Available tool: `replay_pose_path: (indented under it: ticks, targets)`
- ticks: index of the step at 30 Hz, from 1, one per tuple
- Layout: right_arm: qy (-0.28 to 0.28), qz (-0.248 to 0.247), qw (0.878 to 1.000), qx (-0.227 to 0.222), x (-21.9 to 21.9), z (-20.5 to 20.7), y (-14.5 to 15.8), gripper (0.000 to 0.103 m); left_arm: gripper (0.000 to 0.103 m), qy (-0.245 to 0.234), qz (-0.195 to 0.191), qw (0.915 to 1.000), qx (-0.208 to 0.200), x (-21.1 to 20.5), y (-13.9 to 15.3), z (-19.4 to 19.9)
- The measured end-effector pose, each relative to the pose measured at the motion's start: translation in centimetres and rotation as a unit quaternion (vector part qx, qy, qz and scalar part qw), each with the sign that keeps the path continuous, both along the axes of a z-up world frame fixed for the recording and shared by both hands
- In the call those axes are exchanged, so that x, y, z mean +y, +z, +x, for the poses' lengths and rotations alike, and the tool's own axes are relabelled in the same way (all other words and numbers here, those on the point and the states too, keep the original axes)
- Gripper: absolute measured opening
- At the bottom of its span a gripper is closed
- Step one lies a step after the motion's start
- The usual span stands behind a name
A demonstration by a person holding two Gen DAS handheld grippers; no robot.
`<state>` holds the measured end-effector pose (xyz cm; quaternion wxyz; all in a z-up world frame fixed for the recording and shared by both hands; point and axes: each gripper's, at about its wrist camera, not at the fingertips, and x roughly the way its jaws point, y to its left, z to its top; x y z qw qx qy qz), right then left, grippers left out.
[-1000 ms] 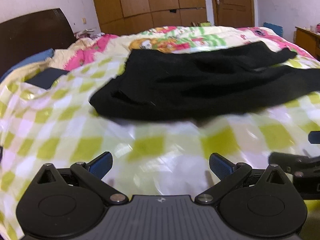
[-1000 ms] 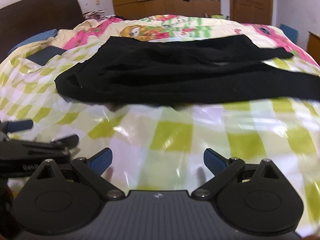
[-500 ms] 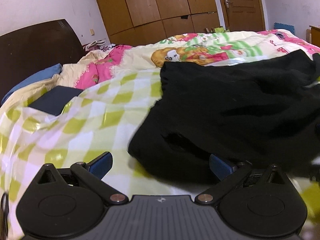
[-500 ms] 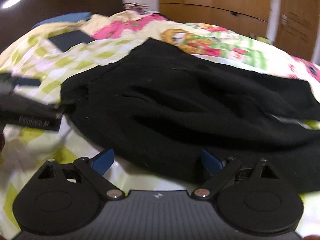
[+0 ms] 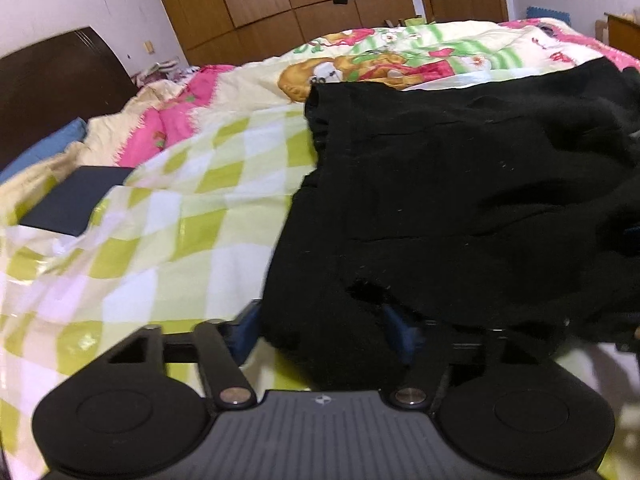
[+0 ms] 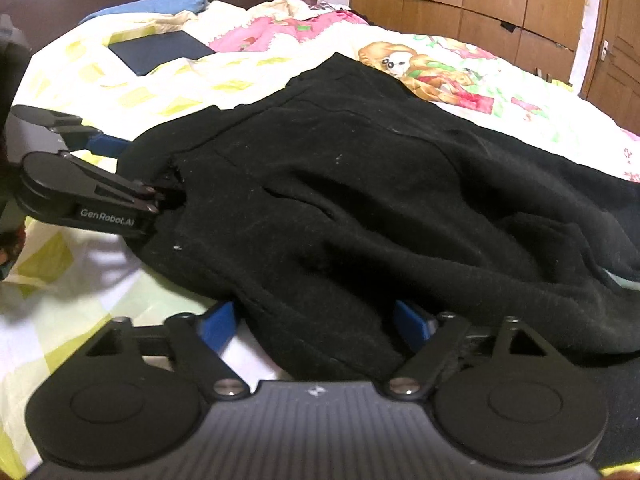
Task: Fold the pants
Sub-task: 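Grasp the black pants waistband with the left tool while the right tool grasps beside it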
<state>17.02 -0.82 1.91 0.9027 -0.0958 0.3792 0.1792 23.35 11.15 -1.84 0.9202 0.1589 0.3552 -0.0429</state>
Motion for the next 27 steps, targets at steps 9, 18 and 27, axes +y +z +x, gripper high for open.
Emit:
replay_pose_path:
  ticks: [9,18,27]
  targets:
    - [-0.003,0.025,1.0,0.011,0.3,-0.3,0.7,0.044,0.06,0.004,0.009,0.9999,-0.001,-0.1,0.2,0.1]
    - [0.001,0.018,1.0,0.015,0.9,0.0,0.8,0.034,0.06,0.001,0.014,0.9999,-0.003,-0.1,0.0,0.3]
    - [-0.007,0.011,1.0,0.021,1.5,-0.3,1.1,0.025,0.053,0.008,-0.001,1.0,0.0,0.3,0.4,0.1]
